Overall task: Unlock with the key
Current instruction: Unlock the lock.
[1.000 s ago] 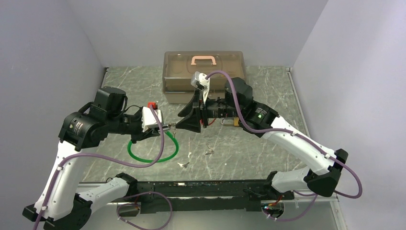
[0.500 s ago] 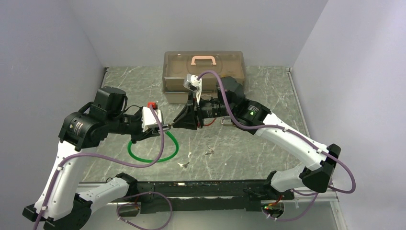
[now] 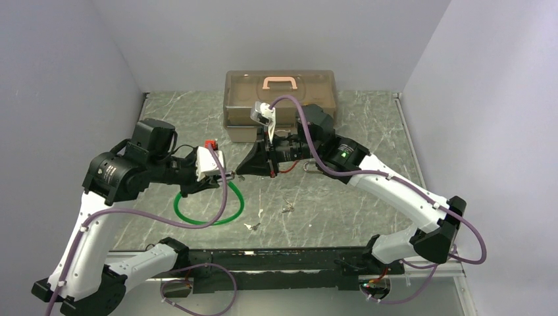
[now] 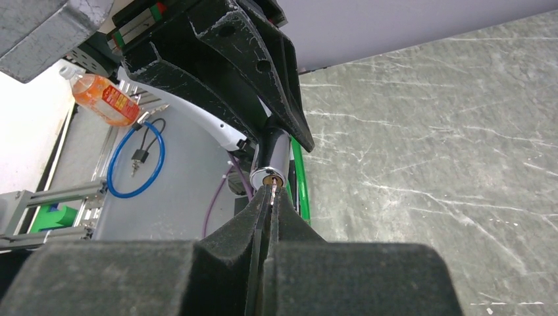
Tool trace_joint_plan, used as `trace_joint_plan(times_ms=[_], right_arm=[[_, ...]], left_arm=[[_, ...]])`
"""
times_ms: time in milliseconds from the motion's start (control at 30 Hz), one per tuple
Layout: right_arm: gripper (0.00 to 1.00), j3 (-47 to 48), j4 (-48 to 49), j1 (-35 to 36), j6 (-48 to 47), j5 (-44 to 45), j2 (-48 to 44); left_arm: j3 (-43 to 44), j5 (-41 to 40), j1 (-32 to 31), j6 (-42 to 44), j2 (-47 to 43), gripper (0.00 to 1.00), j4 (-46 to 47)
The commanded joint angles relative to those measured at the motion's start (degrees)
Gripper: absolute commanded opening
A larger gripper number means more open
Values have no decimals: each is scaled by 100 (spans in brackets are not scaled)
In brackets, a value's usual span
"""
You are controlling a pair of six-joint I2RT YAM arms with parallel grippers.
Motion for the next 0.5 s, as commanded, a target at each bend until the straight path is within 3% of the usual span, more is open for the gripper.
trace_joint_plan(times_ms=[0, 133, 467], right_arm=[[0, -47, 309, 100, 141, -98, -4], [0, -99, 453, 104, 648, -162, 134], [0, -25, 820, -211, 2809, 223, 456]], left_arm=[[346, 139, -50, 31, 41, 0, 447], [563, -137, -219, 200, 131, 0, 516], [1112, -2088, -1142, 954, 240, 0, 1115]])
